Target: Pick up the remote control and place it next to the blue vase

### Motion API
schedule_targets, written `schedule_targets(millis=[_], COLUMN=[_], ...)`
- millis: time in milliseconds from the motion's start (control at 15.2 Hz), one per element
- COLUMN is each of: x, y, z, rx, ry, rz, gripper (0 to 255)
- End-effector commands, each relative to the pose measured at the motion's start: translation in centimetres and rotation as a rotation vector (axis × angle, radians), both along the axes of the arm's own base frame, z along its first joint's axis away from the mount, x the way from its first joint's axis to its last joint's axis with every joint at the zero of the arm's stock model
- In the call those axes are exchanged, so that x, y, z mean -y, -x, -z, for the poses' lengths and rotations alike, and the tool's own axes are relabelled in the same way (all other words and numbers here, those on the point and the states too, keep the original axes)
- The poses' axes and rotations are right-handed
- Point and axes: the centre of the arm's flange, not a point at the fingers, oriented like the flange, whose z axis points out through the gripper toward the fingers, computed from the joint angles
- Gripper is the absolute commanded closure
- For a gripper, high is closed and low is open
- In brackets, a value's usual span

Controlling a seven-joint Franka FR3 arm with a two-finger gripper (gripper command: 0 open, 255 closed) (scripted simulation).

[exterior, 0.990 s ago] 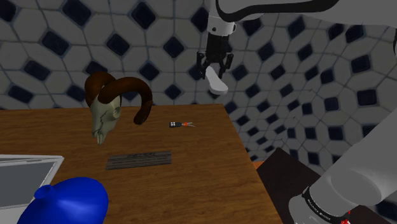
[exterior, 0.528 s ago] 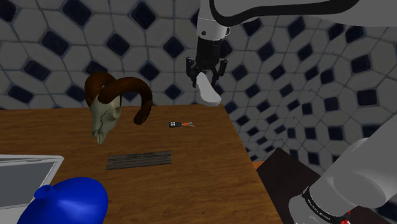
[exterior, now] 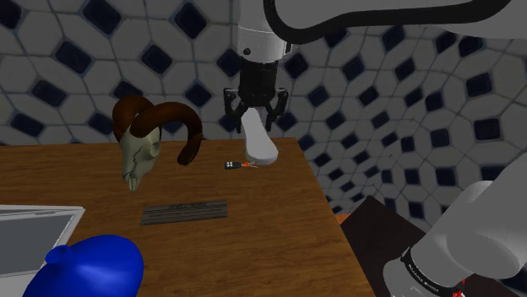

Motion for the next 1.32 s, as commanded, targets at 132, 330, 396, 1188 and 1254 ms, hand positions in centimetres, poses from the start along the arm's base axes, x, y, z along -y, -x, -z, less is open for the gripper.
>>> schedule_targets(millis=[132, 330, 396, 1188, 1254], x=[-4.9, -8.5, -9.7, -19.3, -19.3], y=[2.3, 4.0, 4.5, 8.9, 8.9], z=[0.0, -0.1, -0.1, 2.0, 2.5], rx=[0.0, 0.0, 0.0, 0.0, 0.0], ry=[0.0, 0.0, 0.0, 0.0, 0.0], rz=[0.002, 0.002, 0.002, 0.002, 0.002], gripper=[255, 255, 255, 255, 255])
